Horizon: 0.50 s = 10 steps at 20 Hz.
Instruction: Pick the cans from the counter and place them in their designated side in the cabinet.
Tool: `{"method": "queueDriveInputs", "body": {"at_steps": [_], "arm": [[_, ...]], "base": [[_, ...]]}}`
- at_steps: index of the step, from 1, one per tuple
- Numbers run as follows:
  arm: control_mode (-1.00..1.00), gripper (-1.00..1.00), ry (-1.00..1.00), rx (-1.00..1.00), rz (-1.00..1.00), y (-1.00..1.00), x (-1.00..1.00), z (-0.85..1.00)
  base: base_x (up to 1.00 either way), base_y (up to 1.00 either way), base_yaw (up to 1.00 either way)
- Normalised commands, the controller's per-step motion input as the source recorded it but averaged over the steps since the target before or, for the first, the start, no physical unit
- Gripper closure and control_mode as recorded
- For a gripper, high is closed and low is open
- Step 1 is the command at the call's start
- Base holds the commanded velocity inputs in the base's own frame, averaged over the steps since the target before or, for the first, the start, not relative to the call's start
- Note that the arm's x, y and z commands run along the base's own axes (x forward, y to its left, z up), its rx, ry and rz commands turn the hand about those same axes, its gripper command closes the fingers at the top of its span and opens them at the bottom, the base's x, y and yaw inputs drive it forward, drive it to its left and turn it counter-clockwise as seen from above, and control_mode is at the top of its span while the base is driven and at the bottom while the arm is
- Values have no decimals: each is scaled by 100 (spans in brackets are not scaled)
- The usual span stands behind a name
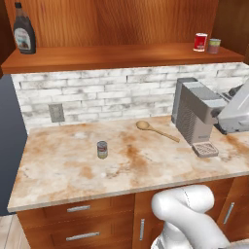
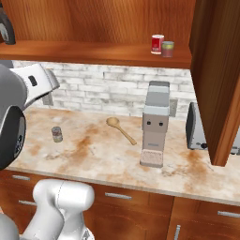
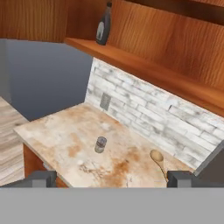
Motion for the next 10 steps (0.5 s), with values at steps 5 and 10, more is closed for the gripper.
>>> {"method": "queueDriveInputs", "body": {"at_steps": [5,10], "arm": [[-100,-100,0,-3,-9,19,-2,-38],[-100,-100,2,-1,-11,18,15,-4]], "base": [[0,0,0],[0,0,0]]}}
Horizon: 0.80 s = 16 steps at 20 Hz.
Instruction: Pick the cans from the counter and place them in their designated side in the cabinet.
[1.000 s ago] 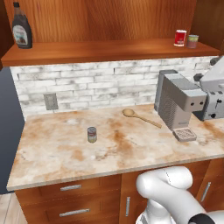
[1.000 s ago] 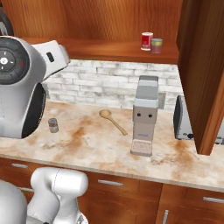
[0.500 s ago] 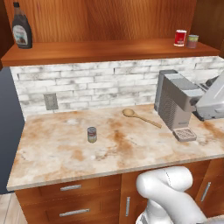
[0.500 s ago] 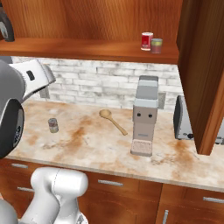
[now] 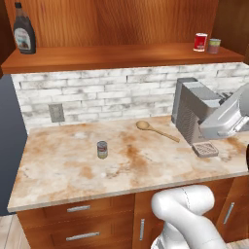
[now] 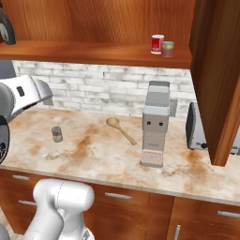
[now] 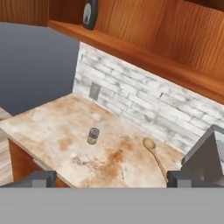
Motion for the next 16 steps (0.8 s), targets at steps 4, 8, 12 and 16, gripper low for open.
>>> {"method": "queueDriveInputs", "body": {"at_steps": [4,8,12,16], "arm": [[-100,-100,0,-3,-14,15,25,-1],[-100,-100,5,-1,-17,7,21,0],[-100,-100,8,0,-18,9,16,-2],[-100,-100,7,0,-11,22,1,-10]], "base": [[0,0,0],[0,0,0],[0,0,0],[0,0,0]]}}
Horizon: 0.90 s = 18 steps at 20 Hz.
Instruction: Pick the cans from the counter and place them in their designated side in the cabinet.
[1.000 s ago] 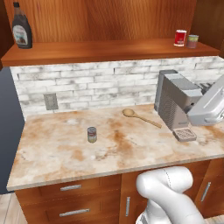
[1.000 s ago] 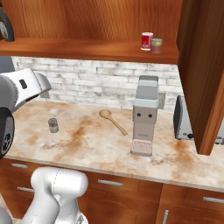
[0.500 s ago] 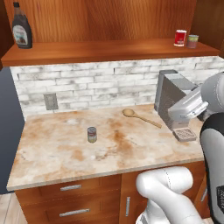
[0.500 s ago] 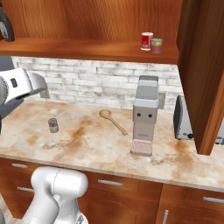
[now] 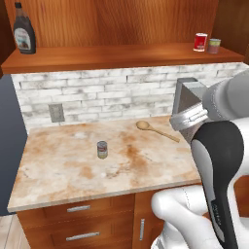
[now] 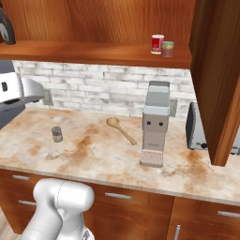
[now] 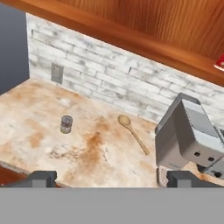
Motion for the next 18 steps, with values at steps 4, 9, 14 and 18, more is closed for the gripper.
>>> {"method": "queueDriveInputs", "body": {"at_steps": [4,9,14,18], "arm": [[-100,-100,10,3,0,24,-3,-11],[-100,-100,12,4,0,32,-2,-7],[-100,-100,7,6,2,30,-1,-2],[-100,-100,9,6,2,26,-2,-13]], "base": [[0,0,0],[0,0,0],[0,0,0],[0,0,0]]}}
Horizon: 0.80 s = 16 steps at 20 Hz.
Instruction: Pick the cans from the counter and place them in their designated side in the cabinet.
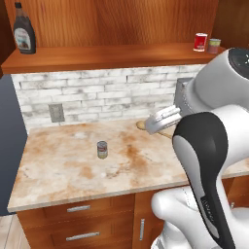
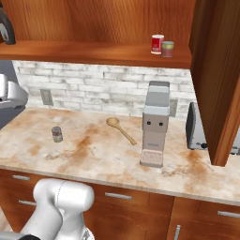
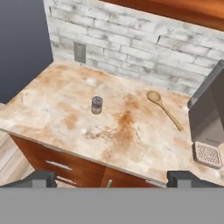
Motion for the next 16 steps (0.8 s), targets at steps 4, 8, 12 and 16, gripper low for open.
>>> {"method": "queueDriveInputs", "body": {"at_steps": [4,8,12,16], "arm": [[-100,-100,7,6,3,23,-3,-29],[-100,-100,4,5,5,20,1,-25],[-100,-100,2,5,7,12,3,-20],[-100,-100,0,4,7,6,4,-15]], "base": [[0,0,0],[0,0,0],[0,0,0],[0,0,0]]}}
